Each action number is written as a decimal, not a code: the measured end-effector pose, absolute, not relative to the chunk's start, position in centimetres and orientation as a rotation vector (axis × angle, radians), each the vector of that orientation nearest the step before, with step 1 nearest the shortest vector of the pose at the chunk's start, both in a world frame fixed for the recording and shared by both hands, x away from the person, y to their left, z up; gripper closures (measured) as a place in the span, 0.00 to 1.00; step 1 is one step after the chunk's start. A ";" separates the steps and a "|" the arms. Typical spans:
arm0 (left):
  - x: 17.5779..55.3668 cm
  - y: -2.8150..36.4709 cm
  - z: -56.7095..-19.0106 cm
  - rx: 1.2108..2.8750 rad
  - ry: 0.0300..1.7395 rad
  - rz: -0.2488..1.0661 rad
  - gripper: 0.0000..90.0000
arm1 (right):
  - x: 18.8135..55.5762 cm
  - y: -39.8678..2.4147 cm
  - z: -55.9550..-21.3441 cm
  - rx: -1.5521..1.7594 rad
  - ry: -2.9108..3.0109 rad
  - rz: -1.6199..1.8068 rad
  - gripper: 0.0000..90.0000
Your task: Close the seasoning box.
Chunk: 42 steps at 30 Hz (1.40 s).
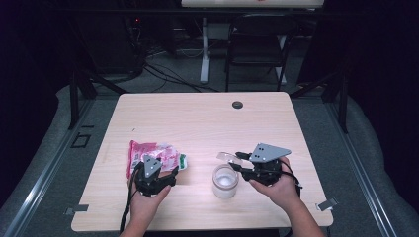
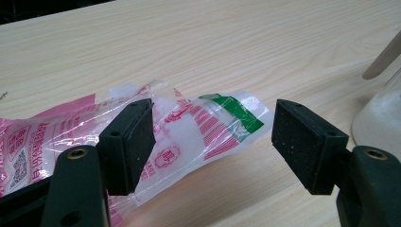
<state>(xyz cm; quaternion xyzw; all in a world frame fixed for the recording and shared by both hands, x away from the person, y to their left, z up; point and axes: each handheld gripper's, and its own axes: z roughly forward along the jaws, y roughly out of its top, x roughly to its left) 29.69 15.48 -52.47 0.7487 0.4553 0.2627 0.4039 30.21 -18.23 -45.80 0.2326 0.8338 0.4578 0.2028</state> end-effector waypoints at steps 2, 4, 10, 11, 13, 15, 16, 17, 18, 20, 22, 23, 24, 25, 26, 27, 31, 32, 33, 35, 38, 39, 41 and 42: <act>29.7 15.4 -52.4 1.898 1.142 0.665 0.34 | 30.1 -18.1 -45.8 0.646 2.326 1.275 0.66; 29.8 15.3 -52.5 1.894 1.141 0.664 0.34 | 30.0 -18.1 -45.9 0.640 2.329 1.274 0.65; 29.8 15.0 -52.4 1.902 1.128 0.662 0.34 | 29.8 -17.9 -46.1 0.622 2.336 1.266 0.64; 29.9 15.0 -52.4 1.903 1.126 0.660 0.34 | 29.7 -17.9 -46.1 0.623 2.333 1.268 0.63; 29.9 15.0 -52.4 1.904 1.124 0.659 0.34 | 29.7 -17.8 -46.1 0.617 2.335 1.261 0.63; 29.9 15.0 -52.3 1.906 1.120 0.660 0.34 | 29.5 -17.6 -46.2 0.615 2.335 1.254 0.62; 30.0 14.9 -52.3 1.904 1.121 0.659 0.34 | 29.5 -17.6 -46.2 0.608 2.339 1.249 0.62; 30.0 14.9 -52.4 1.904 1.121 0.656 0.34 | 29.5 -17.6 -46.2 0.606 2.340 1.245 0.62; 30.0 14.8 -52.4 1.908 1.121 0.654 0.34 | 29.4 -17.5 -46.2 0.603 2.341 1.243 0.61; 30.0 14.8 -52.4 1.909 1.118 0.655 0.34 | 29.3 -17.4 -46.3 0.599 2.342 1.232 0.61; 30.1 14.7 -52.4 1.907 1.117 0.651 0.34 | 29.2 -17.3 -46.3 0.592 2.345 1.225 0.60; 30.1 14.7 -52.4 1.911 1.113 0.652 0.34 | 29.1 -17.3 -46.3 0.590 2.342 1.221 0.60; 30.1 14.7 -52.4 1.909 1.113 0.650 0.35 | 29.1 -17.2 -46.3 0.588 2.342 1.220 0.60; 30.1 14.7 -52.4 1.909 1.113 0.650 0.35 | 29.1 -17.2 -46.4 0.586 2.343 1.216 0.60; 30.1 14.6 -52.4 1.908 1.113 0.649 0.35 | 29.0 -17.2 -46.4 0.581 2.342 1.215 0.60; 30.1 14.6 -52.3 1.907 1.113 0.650 0.35 | 29.0 -17.1 -46.4 0.578 2.343 1.211 0.60; 30.1 14.6 -52.3 1.910 1.111 0.645 0.35 | 28.9 -17.0 -46.5 0.565 2.347 1.203 0.59; 30.2 14.6 -52.3 1.910 1.111 0.644 0.35 | 28.8 -17.0 -46.5 0.562 2.350 1.204 0.59; 30.2 14.6 -52.3 1.910 1.110 0.645 0.35 | 28.8 -16.9 -46.5 0.557 2.349 1.198 0.59; 30.2 14.5 -52.3 1.912 1.108 0.644 0.35 | 28.7 -16.9 -46.5 0.554 2.352 1.193 0.58; 30.3 14.4 -52.4 1.914 1.105 0.643 0.35 | 28.6 -16.8 -46.6 0.546 2.359 1.184 0.57; 30.3 14.3 -52.4 1.916 1.105 0.641 0.35 | 28.6 -16.7 -46.7 0.542 2.360 1.185 0.56; 30.3 14.3 -52.4 1.920 1.101 0.642 0.35 | 28.5 -16.6 -46.8 0.535 2.364 1.173 0.56; 30.3 14.2 -52.4 1.920 1.101 0.641 0.35 | 28.5 -16.5 -46.8 0.529 2.364 1.170 0.56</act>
